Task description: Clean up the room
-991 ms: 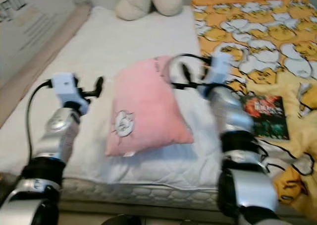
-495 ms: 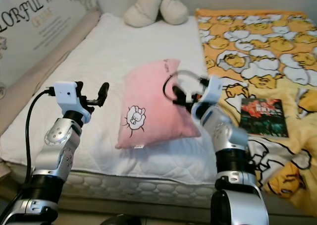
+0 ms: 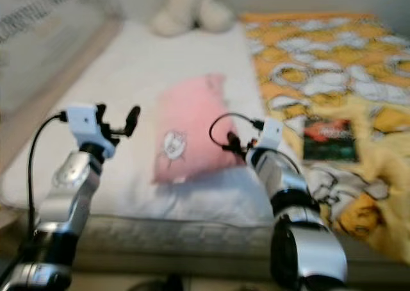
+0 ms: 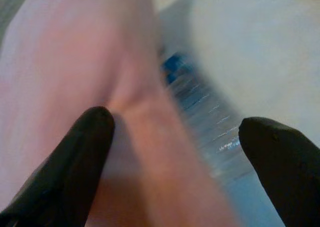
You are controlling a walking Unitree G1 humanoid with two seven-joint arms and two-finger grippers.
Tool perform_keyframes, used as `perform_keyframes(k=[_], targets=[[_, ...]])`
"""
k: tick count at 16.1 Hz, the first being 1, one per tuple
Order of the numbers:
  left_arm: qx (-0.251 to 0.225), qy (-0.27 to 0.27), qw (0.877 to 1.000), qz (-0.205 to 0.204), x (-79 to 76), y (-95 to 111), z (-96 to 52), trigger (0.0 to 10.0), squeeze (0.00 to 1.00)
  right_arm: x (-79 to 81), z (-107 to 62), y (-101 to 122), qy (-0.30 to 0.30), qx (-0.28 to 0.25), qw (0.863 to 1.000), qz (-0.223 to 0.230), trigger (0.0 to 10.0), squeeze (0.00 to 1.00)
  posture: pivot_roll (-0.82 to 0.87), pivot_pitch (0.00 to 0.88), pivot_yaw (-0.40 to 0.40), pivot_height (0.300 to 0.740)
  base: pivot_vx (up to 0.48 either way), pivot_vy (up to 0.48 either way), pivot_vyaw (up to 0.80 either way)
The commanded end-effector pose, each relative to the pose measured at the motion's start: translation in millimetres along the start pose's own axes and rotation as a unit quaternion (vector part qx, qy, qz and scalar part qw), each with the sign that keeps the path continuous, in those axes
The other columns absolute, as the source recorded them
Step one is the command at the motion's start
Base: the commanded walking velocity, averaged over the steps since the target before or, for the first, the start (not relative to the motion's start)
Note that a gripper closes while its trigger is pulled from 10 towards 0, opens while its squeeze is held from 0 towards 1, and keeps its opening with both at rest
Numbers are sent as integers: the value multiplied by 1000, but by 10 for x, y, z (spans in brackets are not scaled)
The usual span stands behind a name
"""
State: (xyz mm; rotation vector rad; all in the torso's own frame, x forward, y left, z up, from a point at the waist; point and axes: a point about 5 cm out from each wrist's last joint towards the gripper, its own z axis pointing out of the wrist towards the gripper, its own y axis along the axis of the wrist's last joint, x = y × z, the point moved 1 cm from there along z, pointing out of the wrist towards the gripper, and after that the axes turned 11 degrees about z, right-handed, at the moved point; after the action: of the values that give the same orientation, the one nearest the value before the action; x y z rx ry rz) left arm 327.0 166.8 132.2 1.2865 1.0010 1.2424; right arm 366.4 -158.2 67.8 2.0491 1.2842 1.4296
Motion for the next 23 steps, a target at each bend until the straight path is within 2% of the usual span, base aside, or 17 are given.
perform_keyframes(k=[1, 2, 3, 4, 5, 6, 7, 9, 10, 12, 13, 15, 17, 19, 21, 23], targets=[[4, -3, 1000, 2, 3, 20, 13, 10000, 0, 97, 31, 5, 20, -4, 1000, 11, 10000, 0, -94, 0, 120, 740, 0, 0, 0], [3, -4, 1000, 2, -11, 31, 14, 10000, 0, 145, 44, 35, 32, -9, 999, 11, 10000, 0, -94, 0, 120, 740, 0, 0, 0], [-2, -6, 1000, 3, -23, 61, 14, 10000, 0, 170, 46, 109, 35, -27, 999, -17, 10000, 0, -89, 0, 119, 740, 0, 0, 0], [-21, -12, 1000, 17, -54, 121, -19, 10000, 0, 235, -29, 415, 20, -132, 978, -161, 10000, 0, -82, 0, 108, 740, 0, 0, 0], [-24, -15, 999, 23, -63, 127, -31, 10000, 0, 285, -64, 489, 22, -163, 966, -199, 10000, 0, -82, 0, 108, 740, 0, 0, 0], [-29, -22, 999, 26, -107, 113, -103, 10000, 0, 405, -276, 601, 14, -260, 919, -298, 10000, 0, -93, 0, 104, 740, 0, 0, 0], [-27, -29, 999, 29, -157, 76, -172, 10000, 0, 477, -497, 573, 16, -315, 888, -335, 10000, 0, -100, 0, 102, 740, 0, 0, 0], [-9, -49, 998, 35, -301, -40, -334, 10000, 0, 427, -865, 327, 28, -341, 869, -357, 10000, 0, -129, 0, 100, 740, 0, 0, 0], [-2, -47, 998, 31, -332, -67, -410, 10000, 0, 347, -968, 244, 25, -343, 865, -365, 10000, 0, -143, 0, 101, 740, 0, 0, 0], [5, -6, 999, 34, -269, -37, -601, 10000, 0, 219, -1180, 127, 7, -342, 864, -370, 10000, 0, -161, 0, 111, 740, 0, 0, 0], [-5, -16, 998, 55, -272, 36, -762, 10000, 0, 185, -1360, -8, 9, -323, 869, -375, 10000, 0, -167, 0, 107, 740, 0, 0, 0], [2, -19, 998, 59, -255, 29, -876, 10000, 0, 105, -1444, -149, 10, -288, 882, -372, 10000, 0, -166, 0, 107, 740, 0, 0, 0], [14, -10, 999, 50, -265, -6, -886, 10000, 0, 133, -1442, -160, 26, -285, 883, -372, 10000, 0, -165, 0, 102, 740, 0, 0, 0], [-12, 13, 999, 46, -257, 120, -802, 10000, 0, 165, -1417, -121, 26, -290, 885, -364, 10000, 0, -162, 0, 100, 740, 240, 0, 0], [-11, 42, 999, 31, -194, 127, -671, 10000, 0, 232, -1263, 11, 21, -300, 886, -352, 10000, 0, -166, 0, 101, 740, 480, 0, 0], [-10, 43, 999, 29, -185, 127, -625, 10000, 0, 266, -1199, 27, 26, -298, 889, -347, 10000, 0, -171, 0, 108, 740, 480, 0, 0]])
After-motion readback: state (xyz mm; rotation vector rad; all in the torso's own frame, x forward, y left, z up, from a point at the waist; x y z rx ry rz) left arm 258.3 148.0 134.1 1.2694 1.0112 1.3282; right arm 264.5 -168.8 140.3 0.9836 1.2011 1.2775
